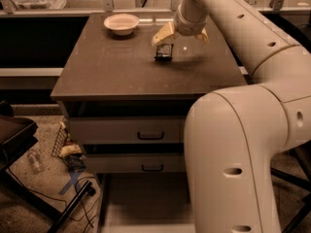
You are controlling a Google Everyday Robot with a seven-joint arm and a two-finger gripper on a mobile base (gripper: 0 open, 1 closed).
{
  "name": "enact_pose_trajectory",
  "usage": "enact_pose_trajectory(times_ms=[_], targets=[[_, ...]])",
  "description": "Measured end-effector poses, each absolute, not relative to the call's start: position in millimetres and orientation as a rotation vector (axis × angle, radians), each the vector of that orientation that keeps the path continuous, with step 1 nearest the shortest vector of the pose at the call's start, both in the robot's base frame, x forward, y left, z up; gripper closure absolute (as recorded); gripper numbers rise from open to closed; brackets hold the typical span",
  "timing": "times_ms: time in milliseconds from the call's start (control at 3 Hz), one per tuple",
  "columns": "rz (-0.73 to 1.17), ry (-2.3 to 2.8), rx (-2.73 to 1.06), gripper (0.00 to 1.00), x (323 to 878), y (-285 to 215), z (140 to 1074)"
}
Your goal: Place rxbar chocolate into bottom drawer
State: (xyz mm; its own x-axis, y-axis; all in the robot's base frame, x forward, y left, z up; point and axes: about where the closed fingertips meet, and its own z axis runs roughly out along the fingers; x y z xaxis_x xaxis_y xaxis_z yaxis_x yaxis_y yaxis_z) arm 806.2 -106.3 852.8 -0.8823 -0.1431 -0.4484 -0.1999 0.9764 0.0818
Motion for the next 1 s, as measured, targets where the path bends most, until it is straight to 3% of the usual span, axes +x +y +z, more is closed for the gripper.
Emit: enact_pose_trajectory(times_ms=[1000], targets=[[0.172,2.713,-0.234,0.03,838.1,-55.8,807.2]])
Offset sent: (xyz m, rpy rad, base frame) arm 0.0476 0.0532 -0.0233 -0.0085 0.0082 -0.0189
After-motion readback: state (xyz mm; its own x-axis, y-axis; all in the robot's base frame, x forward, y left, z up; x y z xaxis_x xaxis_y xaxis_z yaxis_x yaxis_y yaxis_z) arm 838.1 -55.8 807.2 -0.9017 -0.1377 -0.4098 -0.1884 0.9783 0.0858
